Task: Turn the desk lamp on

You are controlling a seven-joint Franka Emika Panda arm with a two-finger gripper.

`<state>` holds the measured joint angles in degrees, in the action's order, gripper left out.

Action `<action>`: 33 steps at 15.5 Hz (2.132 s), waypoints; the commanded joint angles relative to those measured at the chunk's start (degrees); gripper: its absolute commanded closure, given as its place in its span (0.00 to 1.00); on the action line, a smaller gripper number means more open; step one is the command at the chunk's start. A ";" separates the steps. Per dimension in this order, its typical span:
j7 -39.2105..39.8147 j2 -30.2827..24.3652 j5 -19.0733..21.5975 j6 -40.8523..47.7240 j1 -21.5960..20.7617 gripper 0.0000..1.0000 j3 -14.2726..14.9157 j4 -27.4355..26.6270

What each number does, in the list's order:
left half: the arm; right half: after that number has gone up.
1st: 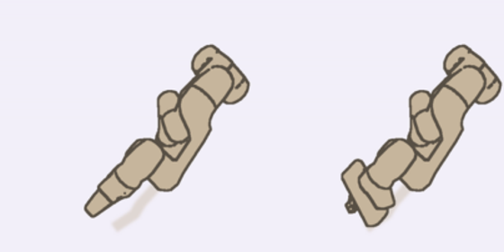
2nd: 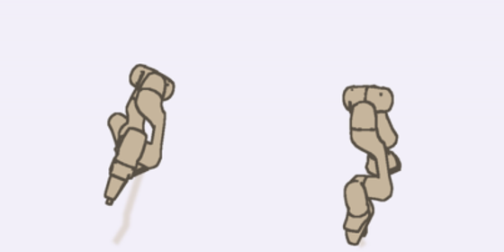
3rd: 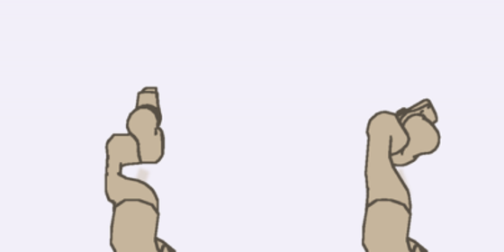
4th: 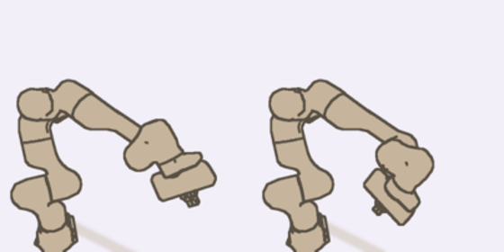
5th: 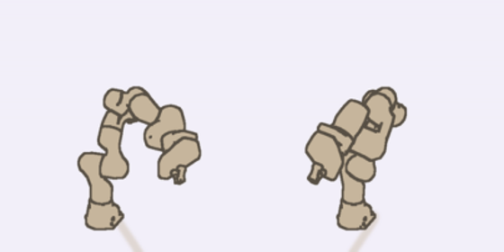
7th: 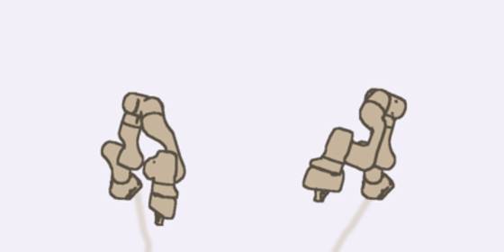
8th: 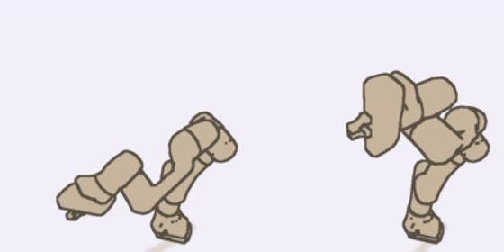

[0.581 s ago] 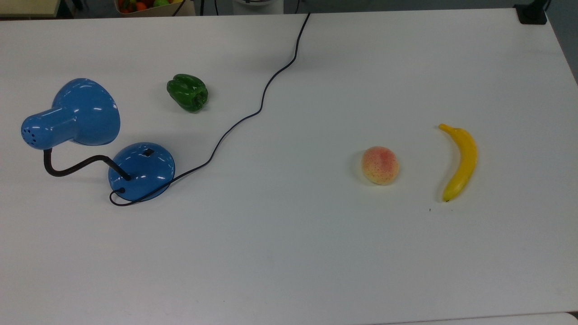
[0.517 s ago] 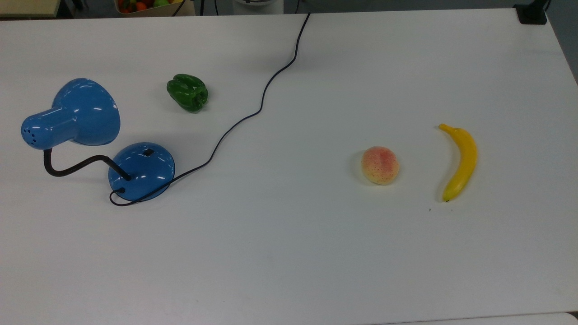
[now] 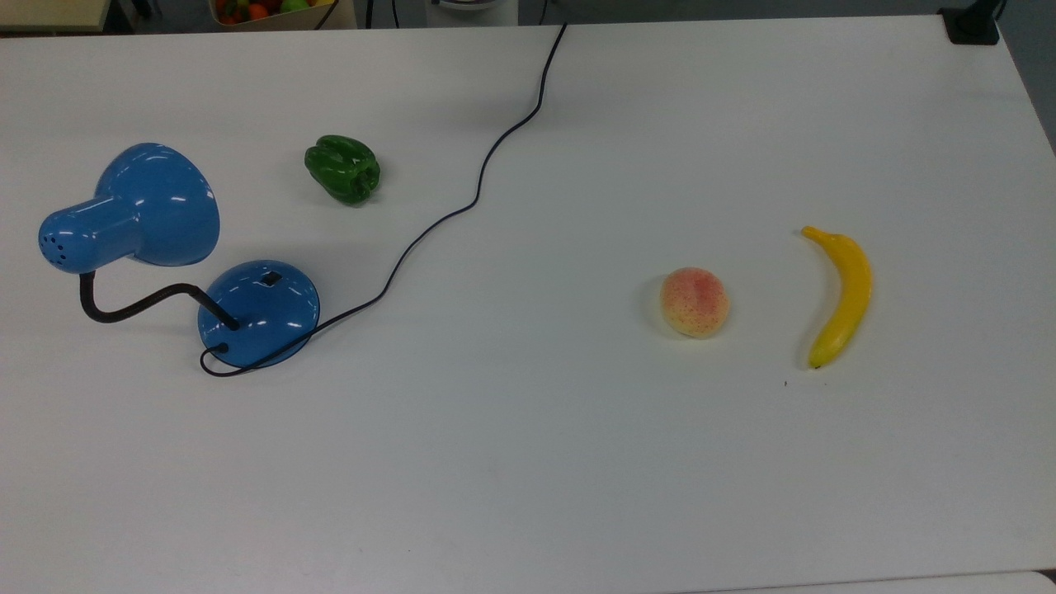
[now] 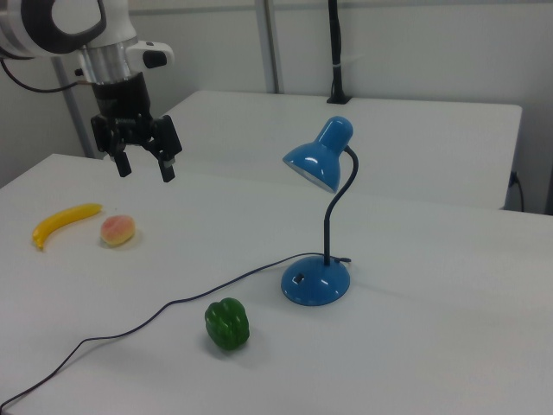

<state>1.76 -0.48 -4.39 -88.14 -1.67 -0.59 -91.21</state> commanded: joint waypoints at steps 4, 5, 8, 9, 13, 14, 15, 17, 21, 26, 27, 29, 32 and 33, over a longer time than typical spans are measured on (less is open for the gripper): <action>0.96 -0.66 0.00 1.21 -0.26 0.00 0.33 0.24; 0.96 -0.66 0.00 1.21 -0.26 0.00 0.33 0.24; 1.40 -0.66 0.09 1.12 -0.26 0.29 0.33 0.15; 1.40 -0.66 0.26 1.21 -0.26 0.55 0.33 0.15; 1.57 -0.66 0.35 1.12 -0.35 1.00 0.24 -0.02; 1.66 -0.66 0.35 1.04 -0.35 1.00 0.24 -0.11; 1.66 -0.66 0.35 1.04 -0.35 1.00 0.24 -0.11; 1.75 -0.58 0.35 0.95 -0.35 1.00 0.24 -0.11; 1.75 -0.49 0.35 -0.45 -0.43 1.00 0.24 -0.28; 0.88 -0.31 0.35 -5.63 -0.17 1.00 0.33 -3.79; 0.70 -0.14 0.35 -6.95 0.18 1.00 0.42 -4.84; 0.70 0.30 0.35 -8.97 1.76 1.00 0.42 -6.17; -0.26 0.48 0.35 -13.36 2.38 1.00 0.42 -10.02; -1.66 0.48 0.35 -15.29 2.81 1.00 0.42 -11.78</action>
<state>2.04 0.84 -4.38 -97.91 0.61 -0.55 -97.74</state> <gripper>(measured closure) 0.991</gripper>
